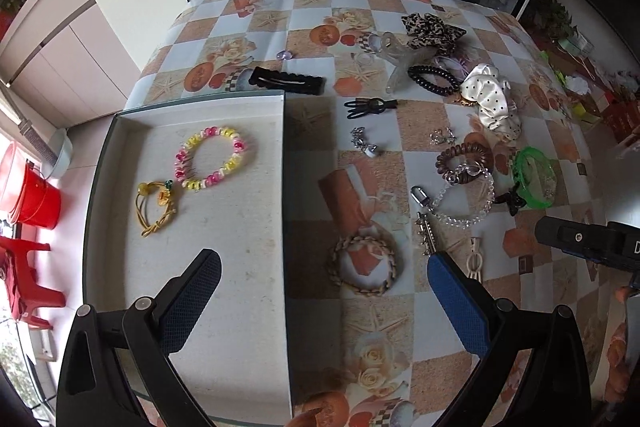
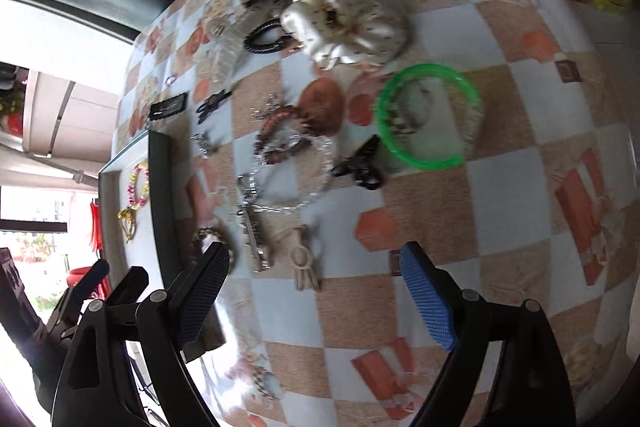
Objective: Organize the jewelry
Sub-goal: 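Move both open tools back over the jewelry on the table, then grasp the silver chain pendant with the left tool while the right tool grasps the green bangle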
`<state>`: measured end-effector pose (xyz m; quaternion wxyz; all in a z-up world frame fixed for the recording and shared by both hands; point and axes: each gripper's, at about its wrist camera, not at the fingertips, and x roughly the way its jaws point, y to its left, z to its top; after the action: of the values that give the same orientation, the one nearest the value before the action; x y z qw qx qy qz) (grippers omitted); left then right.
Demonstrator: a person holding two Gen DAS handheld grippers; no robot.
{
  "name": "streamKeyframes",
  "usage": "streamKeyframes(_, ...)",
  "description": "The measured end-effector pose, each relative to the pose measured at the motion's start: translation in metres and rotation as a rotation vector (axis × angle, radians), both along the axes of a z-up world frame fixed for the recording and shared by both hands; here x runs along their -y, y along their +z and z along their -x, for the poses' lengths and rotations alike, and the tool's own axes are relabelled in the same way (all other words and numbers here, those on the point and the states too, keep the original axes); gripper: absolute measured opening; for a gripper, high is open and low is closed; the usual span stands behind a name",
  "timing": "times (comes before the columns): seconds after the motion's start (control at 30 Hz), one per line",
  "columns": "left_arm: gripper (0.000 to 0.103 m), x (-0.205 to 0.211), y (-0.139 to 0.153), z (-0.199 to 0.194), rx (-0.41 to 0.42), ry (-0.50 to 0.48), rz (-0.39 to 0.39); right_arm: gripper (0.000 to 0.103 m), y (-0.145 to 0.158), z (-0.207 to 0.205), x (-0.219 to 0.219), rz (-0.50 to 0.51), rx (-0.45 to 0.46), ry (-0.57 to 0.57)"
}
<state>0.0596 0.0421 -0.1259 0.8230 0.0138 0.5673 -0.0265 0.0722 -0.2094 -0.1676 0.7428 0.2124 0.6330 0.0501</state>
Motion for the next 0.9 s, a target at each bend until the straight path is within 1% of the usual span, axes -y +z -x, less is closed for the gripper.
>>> streamKeyframes(0.17, 0.103, 0.017, -0.008, -0.01, -0.02, -0.011, 0.026, 0.09, 0.0, 0.002, 0.021, 0.046, 0.024, -0.027)
streamKeyframes(0.27, 0.103, 0.027, -0.014, -0.018, -0.034, -0.02, 0.04, 0.09, -0.001, -0.001, 0.029, 0.076, 0.029, -0.024)
streamKeyframes(0.37, 0.103, 0.034, -0.02, -0.03, -0.045, -0.015, 0.061, 0.09, -0.004, -0.007, 0.038, 0.127, 0.021, -0.015)
streamKeyframes(0.53, 0.103, 0.041, -0.029, -0.054, -0.04, 0.017, 0.092, 0.09, -0.013, -0.023, 0.056, 0.16, -0.008, -0.039)
streamKeyframes(0.63, 0.1, 0.044, -0.035, -0.069, -0.032, 0.03, 0.097, 0.09, -0.016, -0.032, 0.063, 0.192, 0.003, -0.045)
streamKeyframes(0.77, 0.1, 0.045, -0.045, -0.087, -0.024, 0.044, 0.098, 0.09, -0.022, -0.044, 0.072, 0.217, 0.014, -0.051)
streamKeyframes(0.8, 0.097, 0.046, -0.047, -0.09, -0.022, 0.046, 0.098, 0.09, -0.023, -0.047, 0.074, 0.223, 0.015, -0.052)
streamKeyframes(0.83, 0.088, 0.047, -0.05, -0.093, -0.025, 0.048, 0.096, 0.09, -0.024, -0.049, 0.075, 0.228, 0.014, -0.052)
streamKeyframes(0.9, 0.087, 0.048, -0.058, -0.101, -0.04, 0.056, 0.093, 0.09, -0.026, -0.052, 0.077, 0.237, 0.017, -0.049)
